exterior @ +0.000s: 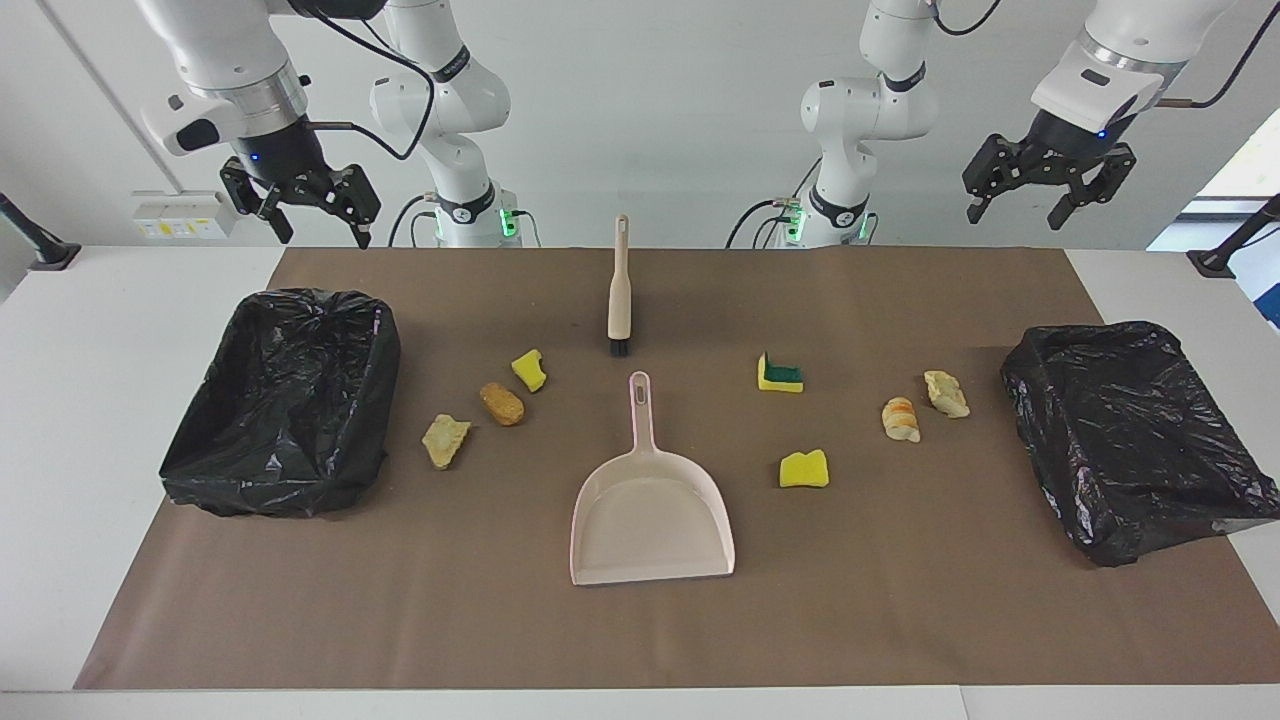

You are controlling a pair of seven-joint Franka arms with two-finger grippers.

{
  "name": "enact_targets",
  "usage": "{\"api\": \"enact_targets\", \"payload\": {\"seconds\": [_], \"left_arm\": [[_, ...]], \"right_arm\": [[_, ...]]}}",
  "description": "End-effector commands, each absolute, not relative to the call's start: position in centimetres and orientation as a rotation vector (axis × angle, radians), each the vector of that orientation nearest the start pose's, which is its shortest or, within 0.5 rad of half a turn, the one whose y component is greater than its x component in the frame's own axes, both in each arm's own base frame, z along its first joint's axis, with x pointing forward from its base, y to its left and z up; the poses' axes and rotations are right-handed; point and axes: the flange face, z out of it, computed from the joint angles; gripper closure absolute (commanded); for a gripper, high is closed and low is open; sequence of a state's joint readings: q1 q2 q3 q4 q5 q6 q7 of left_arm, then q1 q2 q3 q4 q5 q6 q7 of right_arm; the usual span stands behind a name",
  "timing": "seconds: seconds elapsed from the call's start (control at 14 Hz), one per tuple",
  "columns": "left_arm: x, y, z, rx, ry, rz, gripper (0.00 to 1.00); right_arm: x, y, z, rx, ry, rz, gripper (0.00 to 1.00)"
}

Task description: Sweep and dump trash in bin

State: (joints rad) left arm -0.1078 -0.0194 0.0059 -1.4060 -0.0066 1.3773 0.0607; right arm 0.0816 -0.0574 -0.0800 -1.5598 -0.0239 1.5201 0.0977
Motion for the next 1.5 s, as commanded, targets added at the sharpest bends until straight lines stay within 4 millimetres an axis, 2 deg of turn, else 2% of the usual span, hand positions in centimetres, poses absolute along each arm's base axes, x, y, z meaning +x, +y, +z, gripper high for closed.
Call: {"api": "enact_targets", "payload": {"seconds": [0.0,1.0,1.29,1.36,1.43], "left_arm": [[51.6,-5.0,69.4,-3.139,0.246,0.034,0.0],[52.2,-5.3,69.7,-3.134,0.246,-0.034,0.0],[51.9,-6.6,69.4,-3.133,0.273,-0.024,0.0],[51.5,-7.2,69.1,-3.133,0.266,-0.019,0.0],[51.1,-9.0,68.5,-3.132,0.261,-0.012,0.0]], "right_arm": [[53.0,-0.7,65.9,-3.134,0.123,-0.052,0.0],[53.0,-0.7,65.9,-3.134,0.123,-0.052,0.0],[53.0,-0.7,65.9,-3.134,0.123,-0.052,0.0],[53.0,-0.7,65.9,-3.134,0.123,-0.052,0.0],[53.0,-0.7,65.9,-3.134,0.123,-0.052,0.0]]}}
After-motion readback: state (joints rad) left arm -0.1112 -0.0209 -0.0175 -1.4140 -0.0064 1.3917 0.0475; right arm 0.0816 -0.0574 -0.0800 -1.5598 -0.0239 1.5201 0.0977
